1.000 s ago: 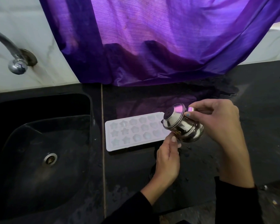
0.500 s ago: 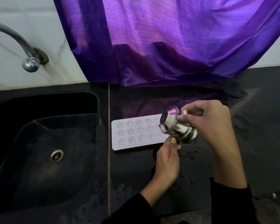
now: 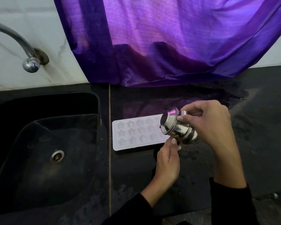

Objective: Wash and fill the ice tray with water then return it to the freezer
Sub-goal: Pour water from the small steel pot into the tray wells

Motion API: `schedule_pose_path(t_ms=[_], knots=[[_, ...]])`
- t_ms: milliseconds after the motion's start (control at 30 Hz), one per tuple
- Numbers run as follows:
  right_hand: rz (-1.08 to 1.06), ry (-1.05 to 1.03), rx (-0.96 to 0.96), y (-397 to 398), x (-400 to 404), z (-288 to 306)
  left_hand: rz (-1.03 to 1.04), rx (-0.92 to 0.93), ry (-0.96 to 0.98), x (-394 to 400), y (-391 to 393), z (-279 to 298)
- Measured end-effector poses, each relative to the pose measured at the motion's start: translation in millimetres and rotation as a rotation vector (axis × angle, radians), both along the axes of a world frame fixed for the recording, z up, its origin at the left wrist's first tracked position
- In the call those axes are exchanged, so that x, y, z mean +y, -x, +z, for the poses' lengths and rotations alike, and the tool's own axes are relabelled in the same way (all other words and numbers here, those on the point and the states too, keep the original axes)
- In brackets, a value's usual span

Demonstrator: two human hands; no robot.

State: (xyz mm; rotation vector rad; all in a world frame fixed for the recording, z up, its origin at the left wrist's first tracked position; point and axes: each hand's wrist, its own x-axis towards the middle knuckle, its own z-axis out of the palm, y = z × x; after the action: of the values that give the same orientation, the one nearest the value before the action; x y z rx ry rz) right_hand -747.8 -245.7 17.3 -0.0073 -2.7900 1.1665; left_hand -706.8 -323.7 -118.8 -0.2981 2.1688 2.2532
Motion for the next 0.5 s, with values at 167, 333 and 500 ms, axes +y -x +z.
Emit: schedule_pose_path(t_ms=[167,333,500], knots=[[0.002,-0.009,0.001,-0.6,-0.9,0.2,0.002,0.004,0.002,0.2,-0.1,-0.6],[-0.014,0.021,-0.002,-0.7,1.9,-0.4,0.011,0.012,0.008,0.3,-1.8,-1.5],[-0.023,0.085,0.014,-0.9,4.2,3.1,0.057,0.037,-0.019,-3.4,-2.0,0.6]])
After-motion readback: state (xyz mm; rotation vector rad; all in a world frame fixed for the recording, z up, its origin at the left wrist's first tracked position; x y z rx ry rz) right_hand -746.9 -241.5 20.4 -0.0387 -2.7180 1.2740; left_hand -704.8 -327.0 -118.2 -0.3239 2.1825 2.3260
